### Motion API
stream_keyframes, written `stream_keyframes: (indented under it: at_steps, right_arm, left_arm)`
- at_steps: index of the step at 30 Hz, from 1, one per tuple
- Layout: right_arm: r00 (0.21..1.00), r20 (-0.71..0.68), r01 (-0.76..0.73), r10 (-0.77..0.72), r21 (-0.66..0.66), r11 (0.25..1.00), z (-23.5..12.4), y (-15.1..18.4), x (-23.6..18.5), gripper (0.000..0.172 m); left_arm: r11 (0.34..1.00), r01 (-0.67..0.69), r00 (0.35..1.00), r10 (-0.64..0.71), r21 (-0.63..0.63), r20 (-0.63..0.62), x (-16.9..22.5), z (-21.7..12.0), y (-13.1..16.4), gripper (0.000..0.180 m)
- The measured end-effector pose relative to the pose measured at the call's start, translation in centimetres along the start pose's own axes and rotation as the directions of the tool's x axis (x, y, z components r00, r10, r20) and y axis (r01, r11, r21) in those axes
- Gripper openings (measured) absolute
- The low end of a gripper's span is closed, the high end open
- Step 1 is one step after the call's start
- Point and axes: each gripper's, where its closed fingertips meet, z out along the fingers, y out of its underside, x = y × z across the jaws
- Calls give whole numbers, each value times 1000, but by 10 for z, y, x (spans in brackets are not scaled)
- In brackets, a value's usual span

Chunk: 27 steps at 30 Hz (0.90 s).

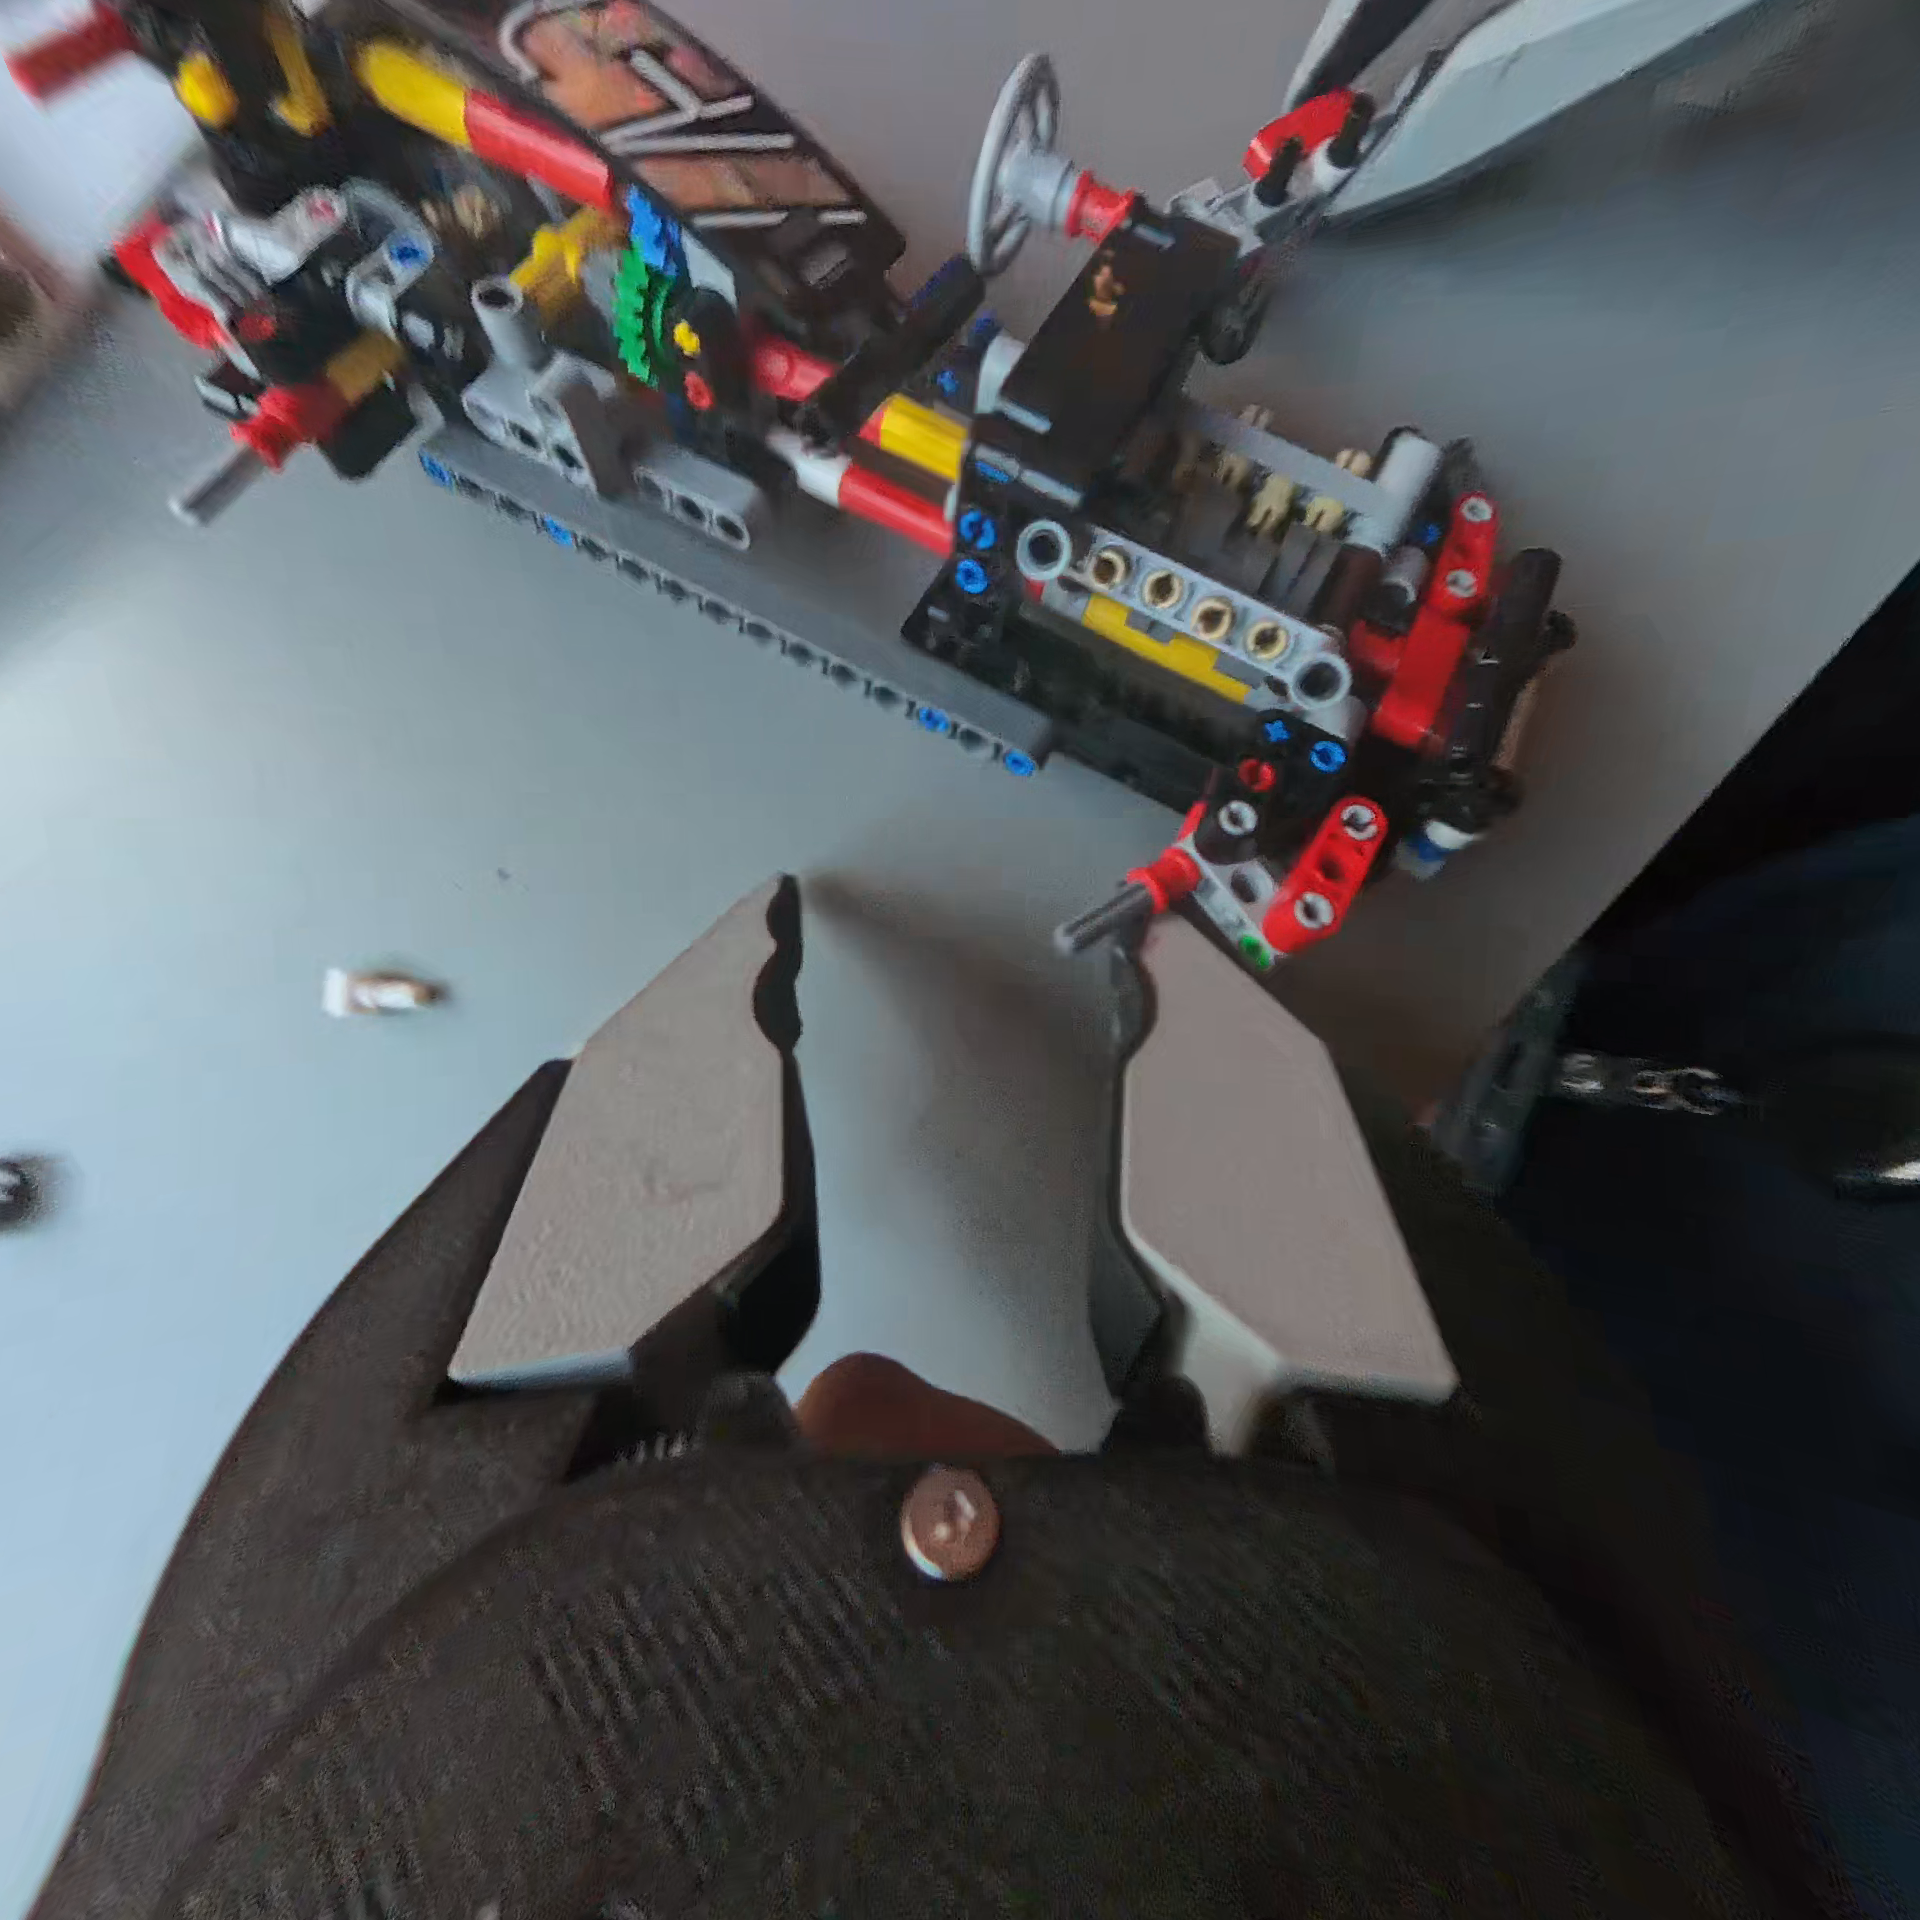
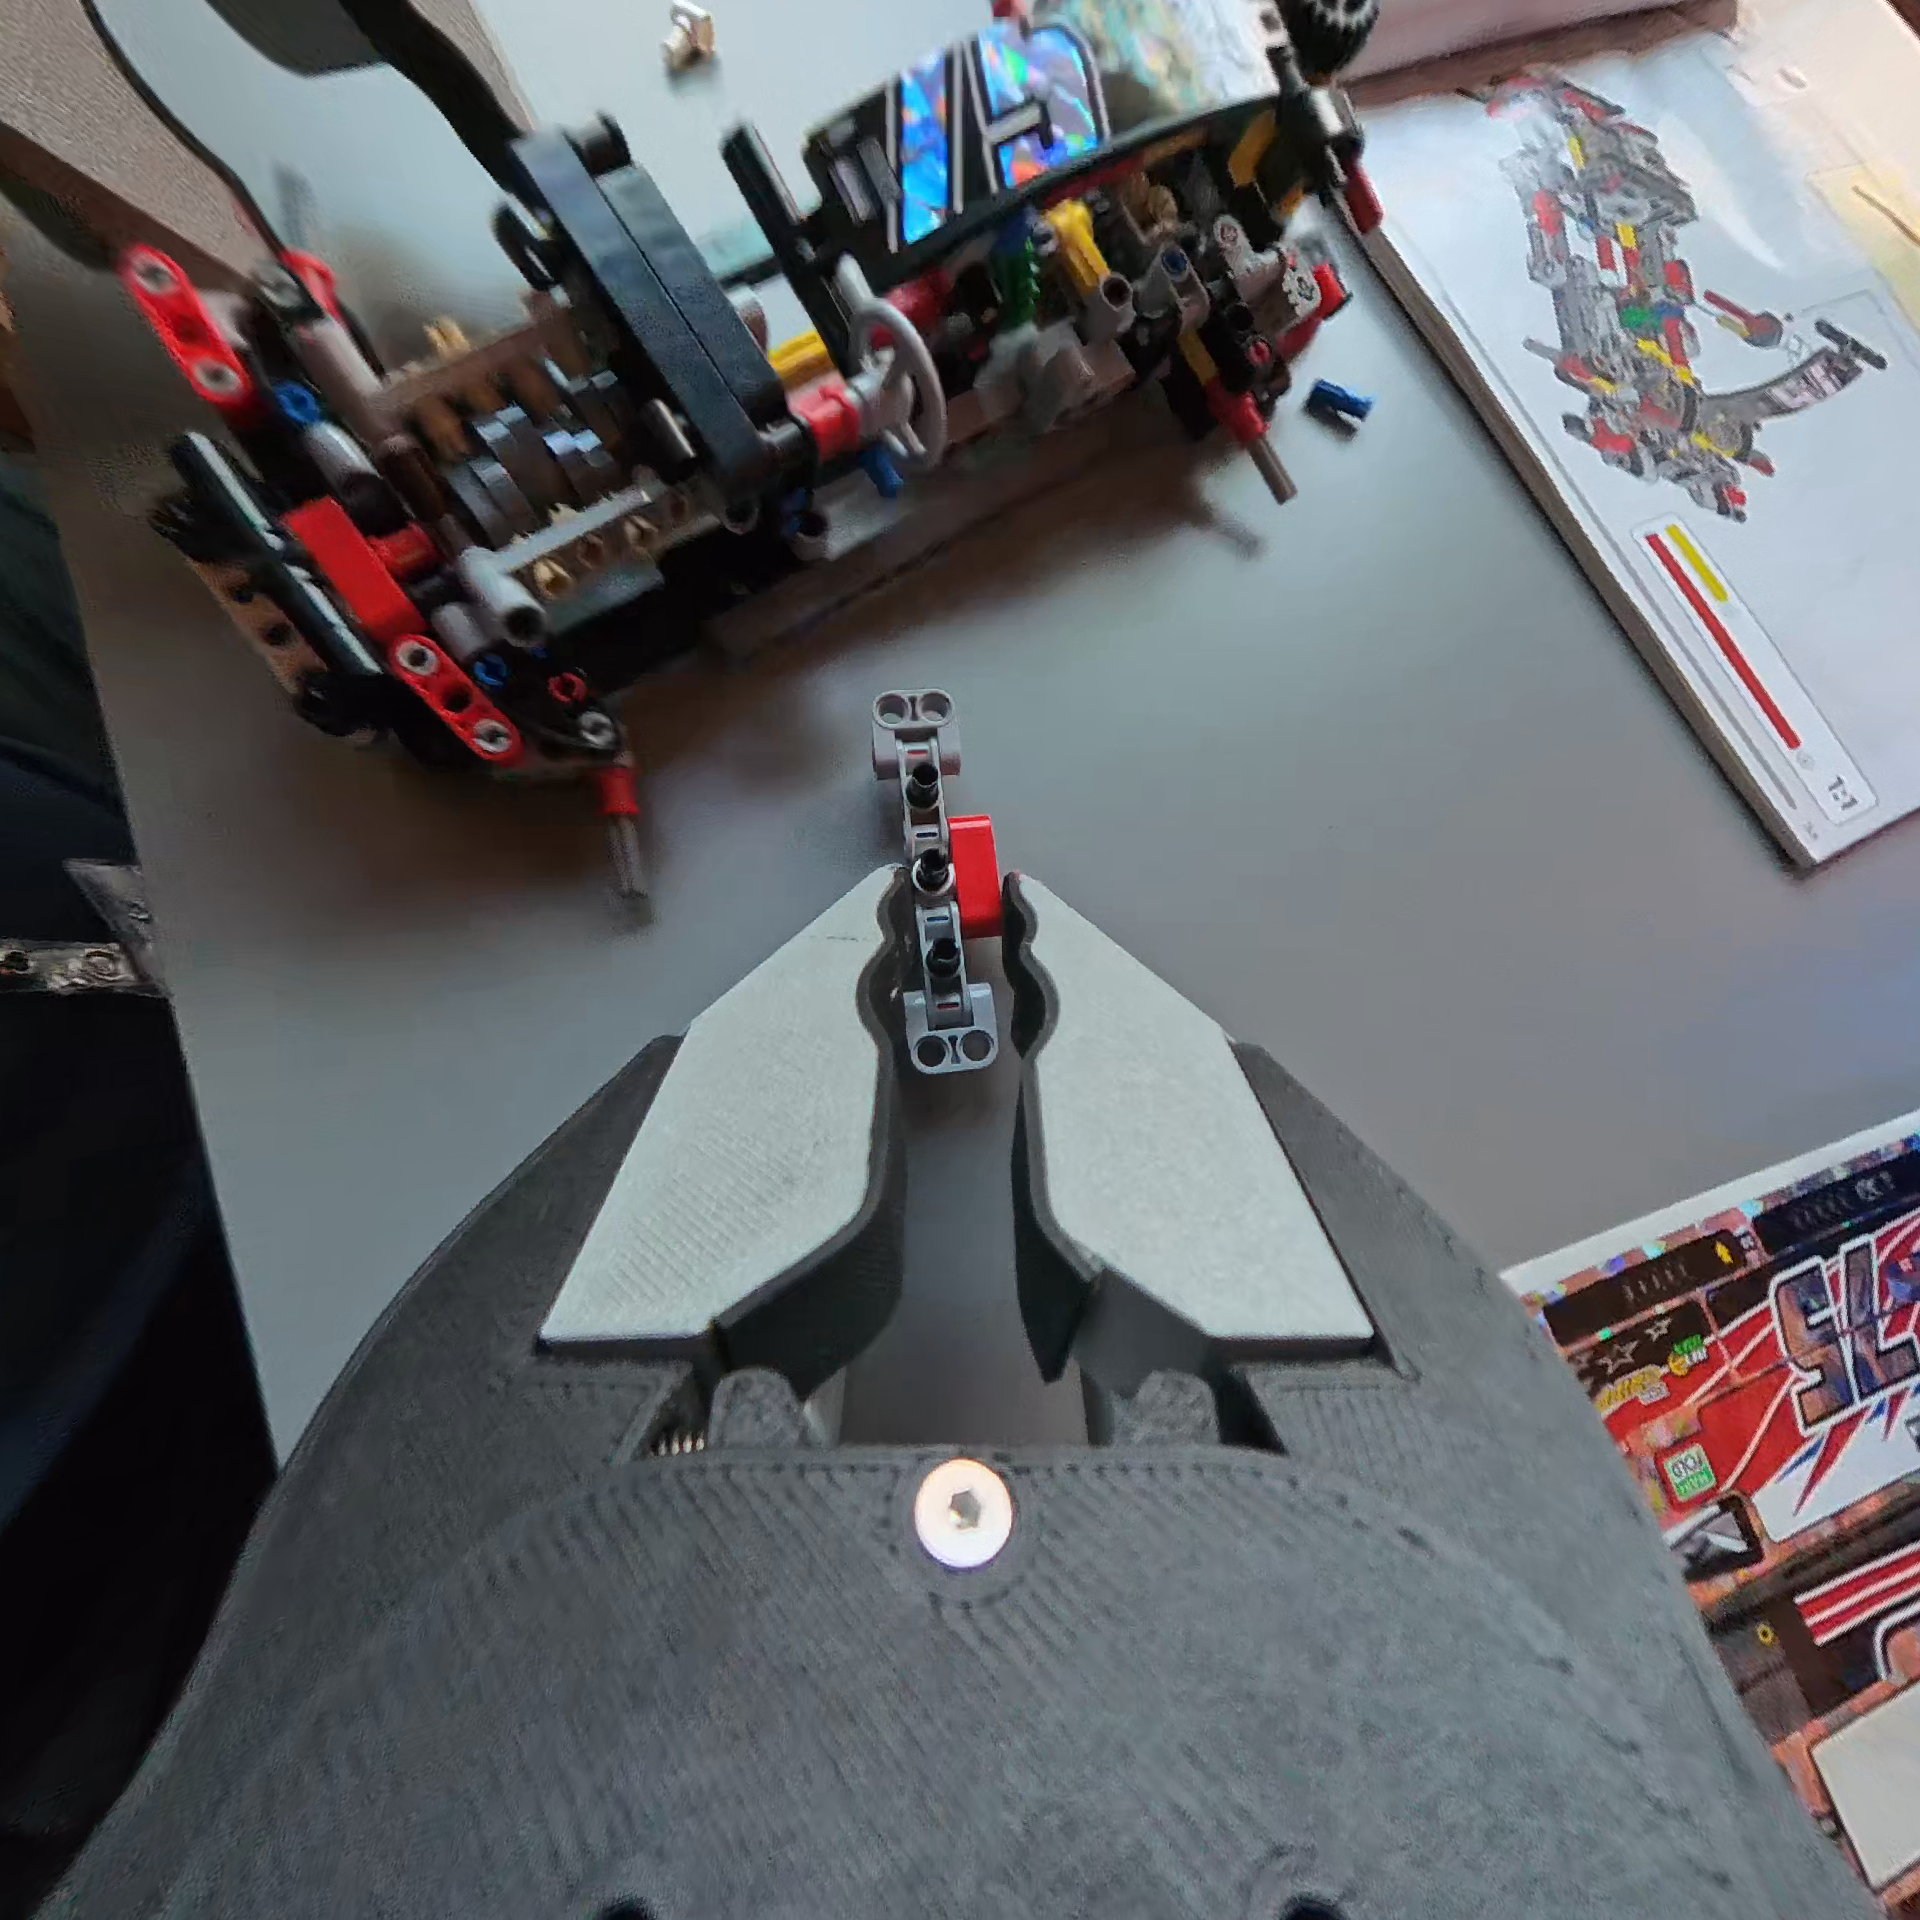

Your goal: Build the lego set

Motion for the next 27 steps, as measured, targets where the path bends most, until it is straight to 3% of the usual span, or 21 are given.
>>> stream_keyframes:
  at_steps: [2,5,12,20,27]
  right_arm:
    - [1000,22,7,-8,16,1000,0,-6,-7,13]
    - [999,49,8,-9,13,1000,5,-7,-14,13]
    - [1000,3,7,-7,-17,1000,5,1,-5,13]
    - [998,55,-18,19,-20,1000,4,4,-16,13]
    - [993,108,-49,51,-16,999,4,0,-32,13]
  left_arm:
    - [998,50,997,-48,24,-57,5,-2,2,70]
    - [997,54,998,-52,60,-32,1,-2,3,63]
    - [999,-1,1000,1,46,-1,-4,-12,12,63]
    - [985,26,1000,-24,171,-18,-10,-34,3,61]
    - [982,-56,996,41,181,85,-24,-25,8,54]
